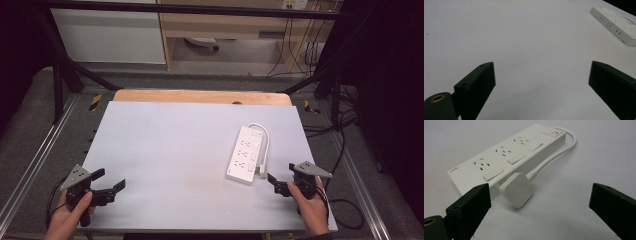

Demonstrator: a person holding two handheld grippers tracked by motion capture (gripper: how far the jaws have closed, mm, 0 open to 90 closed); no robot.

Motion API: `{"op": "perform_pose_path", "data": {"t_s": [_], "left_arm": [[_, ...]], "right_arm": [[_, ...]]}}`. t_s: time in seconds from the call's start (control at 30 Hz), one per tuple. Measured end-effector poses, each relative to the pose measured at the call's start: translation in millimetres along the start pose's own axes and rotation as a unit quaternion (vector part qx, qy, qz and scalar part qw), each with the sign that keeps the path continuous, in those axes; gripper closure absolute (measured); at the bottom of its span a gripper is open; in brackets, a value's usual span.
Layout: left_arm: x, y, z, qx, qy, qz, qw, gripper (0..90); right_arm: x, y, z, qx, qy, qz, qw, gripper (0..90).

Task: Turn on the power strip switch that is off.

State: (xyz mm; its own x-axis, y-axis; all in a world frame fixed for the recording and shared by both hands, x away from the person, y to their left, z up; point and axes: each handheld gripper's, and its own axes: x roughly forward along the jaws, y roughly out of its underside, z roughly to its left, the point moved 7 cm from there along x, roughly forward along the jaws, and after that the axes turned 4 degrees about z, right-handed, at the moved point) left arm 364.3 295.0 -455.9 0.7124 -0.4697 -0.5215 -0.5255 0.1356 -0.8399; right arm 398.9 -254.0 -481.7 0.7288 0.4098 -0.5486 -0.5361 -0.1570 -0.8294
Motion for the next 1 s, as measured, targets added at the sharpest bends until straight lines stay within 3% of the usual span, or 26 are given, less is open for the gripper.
{"op": "perform_pose_path", "data": {"t_s": [0.1, 0.23, 0.5, 0.77, 1.0], "left_arm": [[2.6, -3.6, 2.0, -0.008, -0.001, -0.005, 1.0, 8.9], [6.5, -7.2, 2.3, -0.003, 0.003, -0.009, 0.9999, 8.3], [9.2, -9.5, 10.5, -0.001, -0.006, -0.012, 0.9999, 7.9], [7.9, -6.8, 9.3, 0.014, -0.014, -0.005, 0.9998, 7.5], [9.1, -4.9, 9.1, 0.011, -0.015, 0.0, 0.9998, 7.5]], "right_arm": [[0.4, 0.4, -1.0, 0.0, 0.005, 0.004, 1.0, 4.0], [-1.7, -0.8, -1.9, 0.012, 0.008, 0.005, 0.9999, 3.6], [-6.4, -6.0, 5.4, 0.003, 0.006, 0.013, 0.9999, 3.3], [-9.4, -12.1, 13.8, -0.005, 0.002, 0.019, 0.9998, 4.0], [-8.6, -16.3, 13.9, -0.001, -0.004, 0.029, 0.9996, 4.1]]}}
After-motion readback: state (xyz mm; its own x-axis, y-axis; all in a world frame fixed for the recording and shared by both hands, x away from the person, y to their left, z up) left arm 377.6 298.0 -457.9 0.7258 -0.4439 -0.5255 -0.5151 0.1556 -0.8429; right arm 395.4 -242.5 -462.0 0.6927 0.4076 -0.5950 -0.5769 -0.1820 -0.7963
